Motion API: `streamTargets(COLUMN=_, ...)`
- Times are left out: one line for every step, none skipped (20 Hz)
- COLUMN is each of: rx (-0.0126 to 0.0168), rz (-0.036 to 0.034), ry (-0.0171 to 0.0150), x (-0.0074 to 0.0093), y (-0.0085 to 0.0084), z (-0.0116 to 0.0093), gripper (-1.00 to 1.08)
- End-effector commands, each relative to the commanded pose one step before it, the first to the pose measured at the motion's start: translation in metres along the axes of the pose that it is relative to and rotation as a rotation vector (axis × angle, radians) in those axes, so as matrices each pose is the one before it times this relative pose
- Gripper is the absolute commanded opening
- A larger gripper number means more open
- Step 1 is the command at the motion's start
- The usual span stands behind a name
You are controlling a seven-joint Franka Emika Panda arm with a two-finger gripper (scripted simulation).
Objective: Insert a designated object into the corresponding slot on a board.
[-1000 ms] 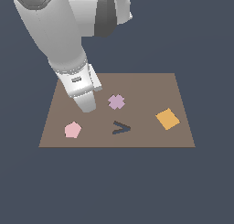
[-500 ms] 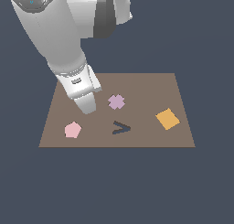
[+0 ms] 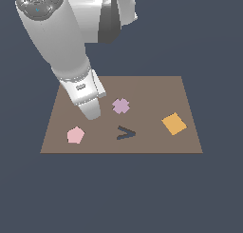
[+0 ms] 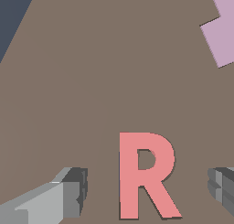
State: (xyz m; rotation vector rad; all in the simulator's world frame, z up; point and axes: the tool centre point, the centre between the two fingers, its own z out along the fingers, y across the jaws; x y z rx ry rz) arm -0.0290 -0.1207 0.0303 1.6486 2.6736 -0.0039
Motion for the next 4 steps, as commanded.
streamTargets(rx=-0.00017, rz=-0.00004, ry=-0.00026, x=-0.00009, y=0.00006, z=0.00001, gripper=1.00)
streamTargets(rx=0.00000, rz=0.00000, ry=0.00000, x=0.00000, y=0.00000, z=0.00000, gripper=1.00)
streamTargets(rx=0.00000, rz=0.00000, ry=0.00000, x=0.00000, y=0.00000, z=0.00000, gripper=1.00)
streamTargets(rx=0.00000, rz=0.00000, ry=0.00000, x=0.00000, y=0.00000, z=0.00000, gripper=1.00)
